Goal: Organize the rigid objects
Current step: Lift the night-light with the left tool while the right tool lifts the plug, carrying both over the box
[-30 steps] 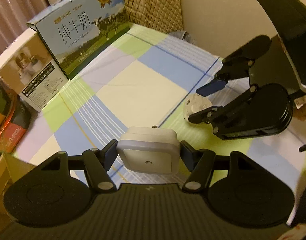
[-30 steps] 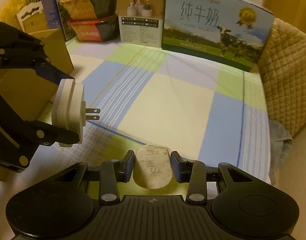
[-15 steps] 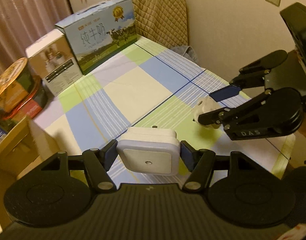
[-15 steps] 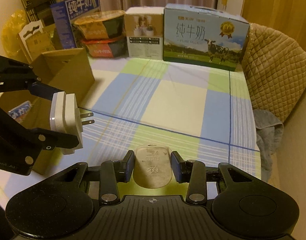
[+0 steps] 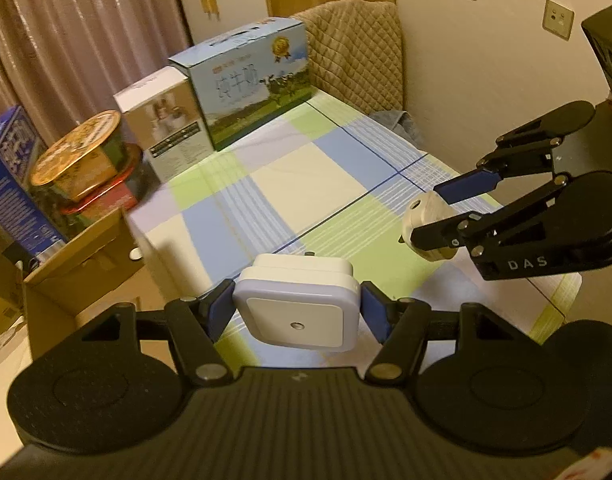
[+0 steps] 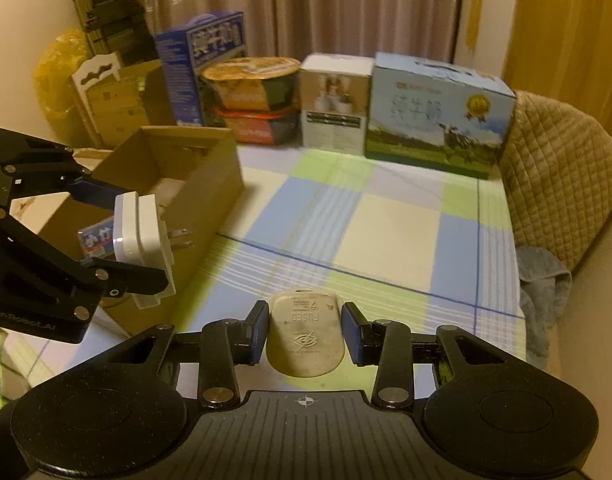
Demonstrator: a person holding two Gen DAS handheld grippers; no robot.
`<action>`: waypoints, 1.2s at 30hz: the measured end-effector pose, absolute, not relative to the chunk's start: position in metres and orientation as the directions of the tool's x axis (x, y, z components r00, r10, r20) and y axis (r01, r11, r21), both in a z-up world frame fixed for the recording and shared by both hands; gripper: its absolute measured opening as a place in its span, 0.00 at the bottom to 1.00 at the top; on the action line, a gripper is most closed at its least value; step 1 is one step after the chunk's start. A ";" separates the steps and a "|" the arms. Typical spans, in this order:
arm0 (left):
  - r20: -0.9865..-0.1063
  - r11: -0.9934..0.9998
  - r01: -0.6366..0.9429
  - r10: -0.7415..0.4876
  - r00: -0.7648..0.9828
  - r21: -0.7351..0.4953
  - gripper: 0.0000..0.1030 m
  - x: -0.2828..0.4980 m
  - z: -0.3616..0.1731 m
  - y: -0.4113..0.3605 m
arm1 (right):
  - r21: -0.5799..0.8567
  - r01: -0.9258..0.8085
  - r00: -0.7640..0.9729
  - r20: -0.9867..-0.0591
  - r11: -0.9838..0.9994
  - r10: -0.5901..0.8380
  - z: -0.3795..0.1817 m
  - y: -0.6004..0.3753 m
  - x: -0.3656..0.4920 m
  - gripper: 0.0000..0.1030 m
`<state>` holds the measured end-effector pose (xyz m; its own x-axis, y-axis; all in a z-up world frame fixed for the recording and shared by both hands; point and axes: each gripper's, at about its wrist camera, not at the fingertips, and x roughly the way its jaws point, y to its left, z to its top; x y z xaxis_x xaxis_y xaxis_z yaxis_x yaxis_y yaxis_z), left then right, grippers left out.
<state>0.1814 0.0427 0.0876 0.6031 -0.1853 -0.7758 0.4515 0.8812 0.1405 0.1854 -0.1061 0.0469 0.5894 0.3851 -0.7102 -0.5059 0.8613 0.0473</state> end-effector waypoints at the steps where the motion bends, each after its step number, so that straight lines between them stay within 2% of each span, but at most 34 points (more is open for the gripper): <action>1: -0.774 0.883 0.446 -0.181 0.607 0.143 0.60 0.179 0.090 0.046 | 0.045 -0.513 0.589 -0.709 0.857 0.389 0.049 -0.102 0.183 0.35; 10: -0.758 0.910 0.389 -0.151 0.634 0.144 0.61 0.159 0.107 0.082 | 0.042 -0.566 0.573 -0.698 0.823 0.430 0.063 -0.066 0.169 0.35; 21: -0.748 0.943 0.281 -0.056 0.661 0.178 0.61 0.146 0.121 0.152 | 0.059 -0.636 0.533 -0.688 0.769 0.493 0.078 -0.007 0.168 0.35; 36: -0.770 0.969 0.180 0.015 0.637 0.167 0.61 0.144 0.097 0.223 | 0.080 -0.708 0.461 -0.701 0.702 0.545 0.067 0.072 0.182 0.35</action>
<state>0.1439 0.2232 0.0968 0.6374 0.0149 -0.7704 0.1798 0.9694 0.1674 0.1818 0.0720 0.0668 0.4608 0.5446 -0.7007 -0.7080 0.7017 0.0798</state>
